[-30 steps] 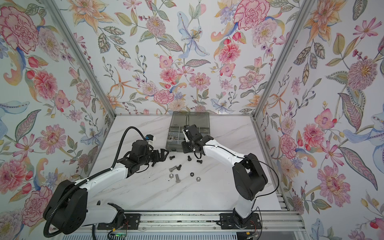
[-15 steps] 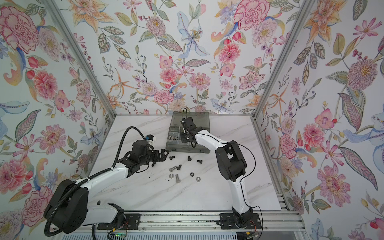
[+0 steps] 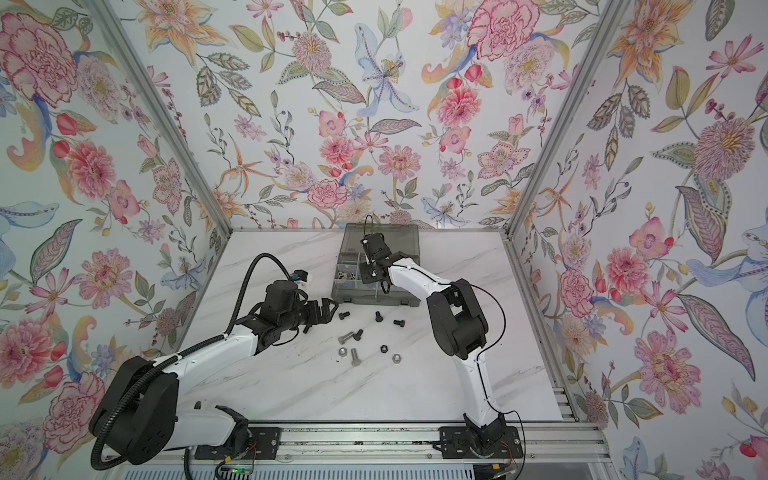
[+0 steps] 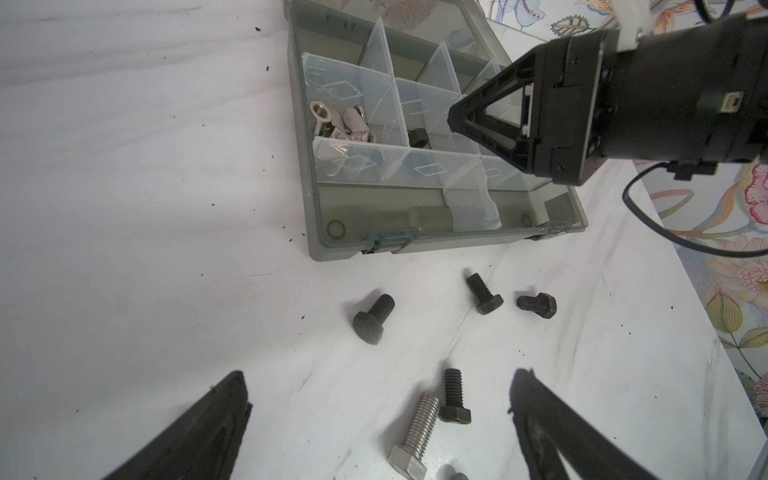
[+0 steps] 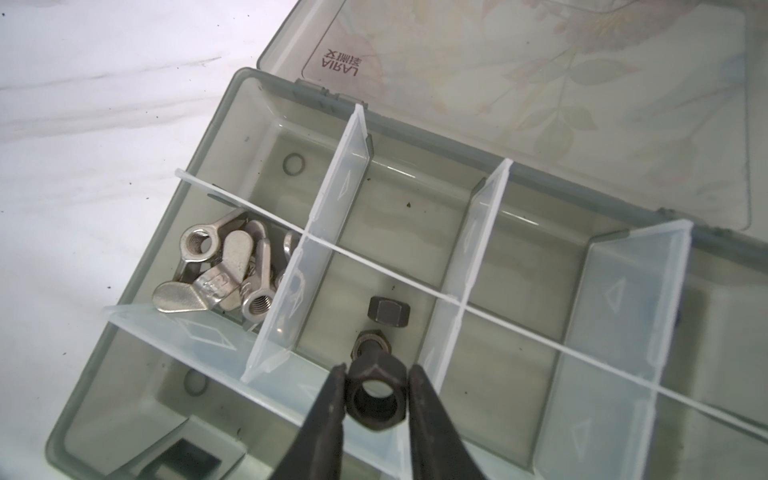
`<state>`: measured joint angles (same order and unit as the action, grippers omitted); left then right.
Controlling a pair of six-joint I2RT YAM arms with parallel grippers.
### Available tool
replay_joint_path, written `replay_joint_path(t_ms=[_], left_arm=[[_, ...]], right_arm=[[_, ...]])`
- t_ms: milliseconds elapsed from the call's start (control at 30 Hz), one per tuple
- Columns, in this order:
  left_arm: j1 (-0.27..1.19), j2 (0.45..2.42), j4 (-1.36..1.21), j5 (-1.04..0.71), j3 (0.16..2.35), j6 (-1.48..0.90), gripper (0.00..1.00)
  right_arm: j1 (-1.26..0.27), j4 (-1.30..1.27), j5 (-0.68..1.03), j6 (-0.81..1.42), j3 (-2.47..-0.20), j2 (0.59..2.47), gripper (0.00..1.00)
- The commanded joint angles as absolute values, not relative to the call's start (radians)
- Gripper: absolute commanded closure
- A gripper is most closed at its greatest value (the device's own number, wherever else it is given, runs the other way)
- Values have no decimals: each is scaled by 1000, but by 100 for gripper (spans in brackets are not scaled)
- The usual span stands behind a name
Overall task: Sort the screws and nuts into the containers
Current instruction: 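Carry the hex nut into the hex nut compartment and open, then move the right gripper back over the pile around a dark hex nut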
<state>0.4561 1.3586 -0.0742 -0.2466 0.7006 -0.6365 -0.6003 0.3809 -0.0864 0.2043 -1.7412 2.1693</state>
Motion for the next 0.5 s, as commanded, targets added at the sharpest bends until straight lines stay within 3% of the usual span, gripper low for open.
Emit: replay_joint_path(t_ms=[0, 467], left_arm=[[444, 1367, -76, -232, 712, -635, 1], [445, 1332, -102, -246, 684, -652, 1]], right_arm=[[-594, 402, -66, 186, -1763, 2173, 67], [-597, 413, 2, 191, -1557, 1944, 52]])
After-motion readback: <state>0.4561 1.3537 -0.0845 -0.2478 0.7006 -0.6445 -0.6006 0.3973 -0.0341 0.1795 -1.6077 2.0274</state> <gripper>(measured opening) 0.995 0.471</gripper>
